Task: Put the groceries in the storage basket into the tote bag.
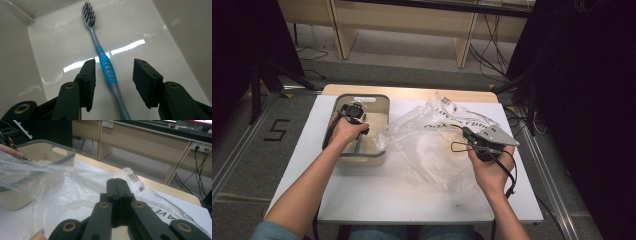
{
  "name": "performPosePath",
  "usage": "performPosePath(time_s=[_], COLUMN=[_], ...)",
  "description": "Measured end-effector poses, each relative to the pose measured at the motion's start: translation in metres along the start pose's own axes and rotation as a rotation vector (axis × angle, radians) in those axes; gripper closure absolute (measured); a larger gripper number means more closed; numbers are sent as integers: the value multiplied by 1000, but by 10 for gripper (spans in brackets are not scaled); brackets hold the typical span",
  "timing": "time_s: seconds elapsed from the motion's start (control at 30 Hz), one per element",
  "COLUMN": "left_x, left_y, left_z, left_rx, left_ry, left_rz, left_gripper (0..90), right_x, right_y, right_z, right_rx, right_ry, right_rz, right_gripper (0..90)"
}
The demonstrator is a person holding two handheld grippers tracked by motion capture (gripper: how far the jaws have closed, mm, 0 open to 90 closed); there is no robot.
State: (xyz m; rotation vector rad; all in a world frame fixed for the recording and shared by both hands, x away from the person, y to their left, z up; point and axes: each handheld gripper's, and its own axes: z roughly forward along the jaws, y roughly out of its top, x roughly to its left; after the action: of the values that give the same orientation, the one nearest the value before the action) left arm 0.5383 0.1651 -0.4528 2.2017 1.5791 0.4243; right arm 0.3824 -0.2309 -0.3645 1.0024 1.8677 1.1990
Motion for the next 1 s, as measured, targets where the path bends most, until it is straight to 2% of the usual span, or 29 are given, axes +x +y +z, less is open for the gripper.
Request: performPosePath(time_s=[0.17, 0.37, 1.0], left_x=[2, 3, 16], left_y=[1, 1, 5], left_z=[7, 11, 13], left_rx=[15, 27, 48], left_ry=[-8, -16, -28], left_rz=[-25, -35, -64], left_gripper=[573, 617, 746], right_x=[0, 0, -1], right_y=[0, 0, -1], right_z=[0, 0, -1], right_rx=[-2, -1, 0], right_ry=[-2, 0, -1], right_rz=[-2, -2, 0], right_gripper=[900, 900, 900])
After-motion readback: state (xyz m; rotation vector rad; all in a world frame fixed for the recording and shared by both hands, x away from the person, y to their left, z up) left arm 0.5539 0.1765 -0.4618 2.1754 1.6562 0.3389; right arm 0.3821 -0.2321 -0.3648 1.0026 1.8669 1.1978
